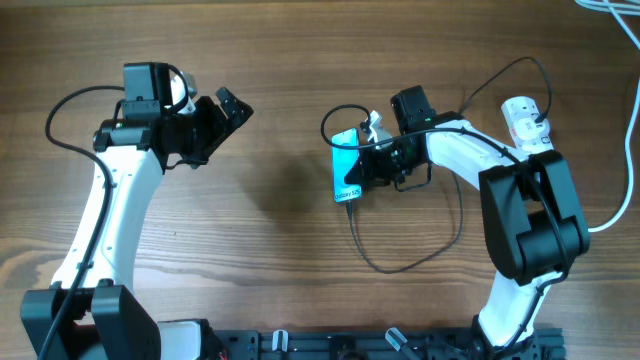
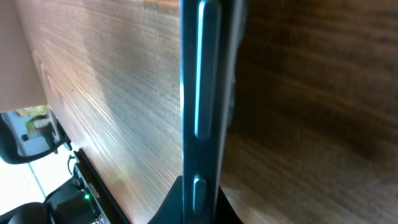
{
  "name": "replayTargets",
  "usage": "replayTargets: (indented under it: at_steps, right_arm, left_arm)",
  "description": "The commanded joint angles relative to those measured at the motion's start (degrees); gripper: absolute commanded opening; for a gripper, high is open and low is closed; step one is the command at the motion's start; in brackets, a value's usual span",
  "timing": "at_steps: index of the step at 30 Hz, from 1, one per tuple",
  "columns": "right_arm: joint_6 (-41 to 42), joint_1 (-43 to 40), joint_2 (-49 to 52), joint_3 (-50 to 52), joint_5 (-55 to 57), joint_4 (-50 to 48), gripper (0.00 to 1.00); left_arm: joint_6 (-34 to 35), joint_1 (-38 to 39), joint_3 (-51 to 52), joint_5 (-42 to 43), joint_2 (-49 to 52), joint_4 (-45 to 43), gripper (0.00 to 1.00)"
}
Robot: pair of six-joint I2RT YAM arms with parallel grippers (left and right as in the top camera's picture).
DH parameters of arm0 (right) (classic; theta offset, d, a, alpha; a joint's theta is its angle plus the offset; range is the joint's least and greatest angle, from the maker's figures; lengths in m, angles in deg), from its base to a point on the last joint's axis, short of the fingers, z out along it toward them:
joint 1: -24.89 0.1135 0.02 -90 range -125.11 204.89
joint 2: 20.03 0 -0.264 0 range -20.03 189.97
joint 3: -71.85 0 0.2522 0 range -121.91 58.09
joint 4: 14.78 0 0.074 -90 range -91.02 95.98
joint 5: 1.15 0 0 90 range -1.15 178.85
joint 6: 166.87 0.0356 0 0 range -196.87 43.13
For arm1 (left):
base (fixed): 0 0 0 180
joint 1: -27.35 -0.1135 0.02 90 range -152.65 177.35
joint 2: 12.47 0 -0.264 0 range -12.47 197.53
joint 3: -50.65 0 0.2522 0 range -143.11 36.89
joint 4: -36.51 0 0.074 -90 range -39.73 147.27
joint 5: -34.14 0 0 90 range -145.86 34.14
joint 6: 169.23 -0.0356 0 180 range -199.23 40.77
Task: Plug charger to phone and switch on socket
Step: 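Lower the phone flat onto the table and open the right gripper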
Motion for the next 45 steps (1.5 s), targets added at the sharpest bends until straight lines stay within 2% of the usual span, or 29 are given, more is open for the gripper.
replayTargets:
  at_steps: [1,5,10,18,20,28,32,45]
  right_arm:
    - [-1.27,-0.07,0.63,-0.31,-2.05,-0.87,0.06]
    - [-1.27,-0.02,0.63,-0.31,-2.03,-0.96,0.09]
    - [-1.36,0.02,0.63,-0.31,-1.38,-1.01,0.21]
    - [-1.31,0.02,0.63,-0.31,-1.4,-1.33,0.28]
    - [-1.25,0.02,0.63,-0.31,-1.4,-1.31,0.34]
    - [4.83,0.02,0.63,-0.31,-1.25,-1.38,0.35]
    - [9.73,0.02,0.63,-0.31,5.7,-1.31,0.36]
    - [10.64,0.02,0.63,-0.33,17.59,-0.48,0.39]
  left_arm:
    - [-1.31,-0.22,-0.02,-0.94,-0.15,0.0,1.0]
    - [-1.31,-0.22,-0.02,-0.94,-0.15,0.0,1.0]
    - [-1.31,-0.22,-0.02,-0.94,-0.15,0.0,1.0]
    - [-1.31,-0.22,-0.02,-0.94,-0.15,0.0,1.0]
    - [-1.31,-0.22,-0.02,-0.94,-0.17,0.0,1.0]
    - [-1.31,-0.22,-0.02,-0.94,-0.17,0.0,1.0]
    - [-1.31,-0.22,-0.02,-0.94,-0.17,0.0,1.0]
    - [-1.31,-0.22,-0.02,-0.94,-0.17,0.0,1.0]
